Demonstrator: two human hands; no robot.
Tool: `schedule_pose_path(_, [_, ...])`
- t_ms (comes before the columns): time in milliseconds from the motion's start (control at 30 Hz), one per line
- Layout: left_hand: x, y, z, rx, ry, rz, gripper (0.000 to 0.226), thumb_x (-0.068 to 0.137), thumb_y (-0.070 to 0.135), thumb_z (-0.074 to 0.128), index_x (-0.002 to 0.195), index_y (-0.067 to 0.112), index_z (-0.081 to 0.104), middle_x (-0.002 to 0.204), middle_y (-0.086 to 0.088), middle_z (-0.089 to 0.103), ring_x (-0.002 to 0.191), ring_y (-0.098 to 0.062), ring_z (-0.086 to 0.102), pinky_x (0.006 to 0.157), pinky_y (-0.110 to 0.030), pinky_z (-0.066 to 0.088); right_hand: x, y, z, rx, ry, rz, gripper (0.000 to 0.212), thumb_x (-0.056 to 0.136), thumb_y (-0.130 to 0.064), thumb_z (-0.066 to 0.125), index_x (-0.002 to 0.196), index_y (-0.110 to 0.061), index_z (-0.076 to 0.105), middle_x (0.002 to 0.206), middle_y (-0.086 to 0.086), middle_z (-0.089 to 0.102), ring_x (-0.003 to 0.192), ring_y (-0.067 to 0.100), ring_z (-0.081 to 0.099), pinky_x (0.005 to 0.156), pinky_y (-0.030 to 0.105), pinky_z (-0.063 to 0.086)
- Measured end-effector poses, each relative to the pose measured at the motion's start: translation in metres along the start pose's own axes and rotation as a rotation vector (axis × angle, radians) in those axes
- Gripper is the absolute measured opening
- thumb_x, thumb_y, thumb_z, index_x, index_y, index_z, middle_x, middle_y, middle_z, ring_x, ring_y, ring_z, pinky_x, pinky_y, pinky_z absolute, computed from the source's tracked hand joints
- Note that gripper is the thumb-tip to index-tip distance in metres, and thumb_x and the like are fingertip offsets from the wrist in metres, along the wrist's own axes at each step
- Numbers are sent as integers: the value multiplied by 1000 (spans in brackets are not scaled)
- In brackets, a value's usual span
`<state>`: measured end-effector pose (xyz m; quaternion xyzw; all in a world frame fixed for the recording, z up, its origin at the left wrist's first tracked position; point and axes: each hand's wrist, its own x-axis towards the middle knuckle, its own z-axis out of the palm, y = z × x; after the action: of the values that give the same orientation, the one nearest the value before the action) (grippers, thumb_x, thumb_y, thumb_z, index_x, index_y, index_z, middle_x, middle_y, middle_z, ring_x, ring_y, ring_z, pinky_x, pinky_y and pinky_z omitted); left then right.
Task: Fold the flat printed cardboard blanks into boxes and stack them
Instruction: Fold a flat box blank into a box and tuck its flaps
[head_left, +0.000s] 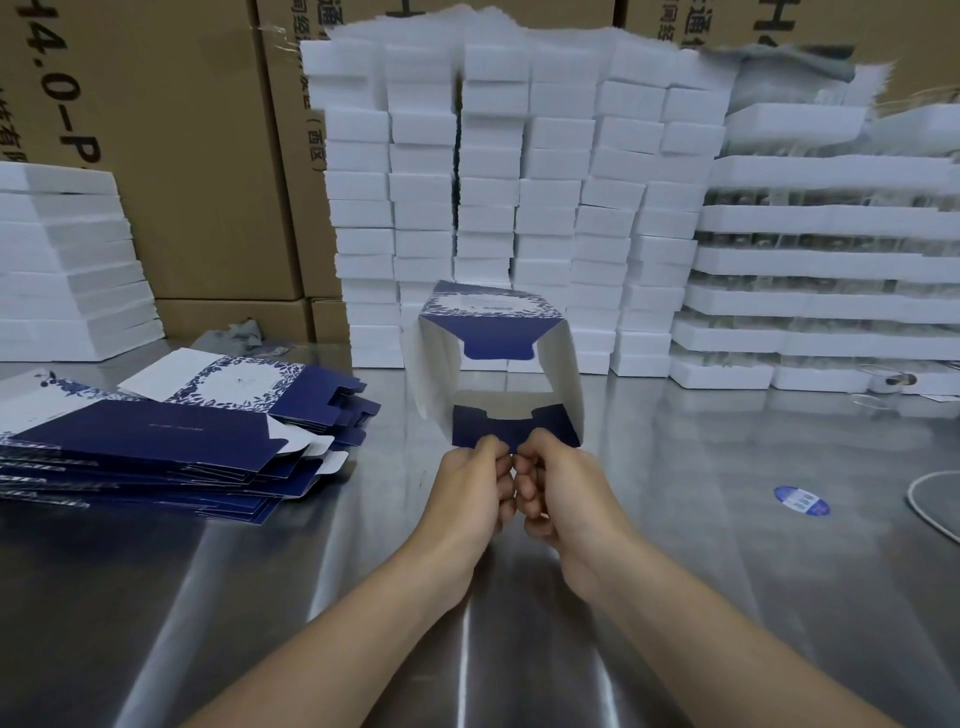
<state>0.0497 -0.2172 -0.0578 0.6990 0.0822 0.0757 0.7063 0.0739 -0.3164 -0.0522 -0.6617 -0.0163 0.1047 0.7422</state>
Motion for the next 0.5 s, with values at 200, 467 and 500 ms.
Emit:
schedule_pose_path(200, [7, -1, -6, -49, 57, -19, 45, 102, 26, 46, 57, 23, 39, 52, 4, 34, 47, -13, 36, 45, -22, 33, 2, 1, 2, 49, 29, 50, 35, 102, -27, 42, 67, -21, 45, 54, -3, 38, 43, 12, 37, 44, 24, 27])
schedule_pose_path(467, [16, -6, -8, -38, 182, -24, 34, 104, 24, 34, 71, 21, 39, 54, 5, 33, 50, -14, 34, 37, -18, 30, 7, 2, -1, 18, 31, 84, 34, 100, -30, 41, 66, -24, 41, 55, -4, 34, 43, 13, 36, 40, 24, 22])
schedule_pose_path(500, [16, -6, -8, -37, 184, -19, 34, 105, 23, 34, 71, 20, 40, 54, 5, 33, 50, -13, 33, 36, -18, 30, 7, 3, 0, 26, 43, 80, 35, 100, -31, 40, 66, -23, 41, 55, -5, 33, 42, 13, 35, 39, 23, 22])
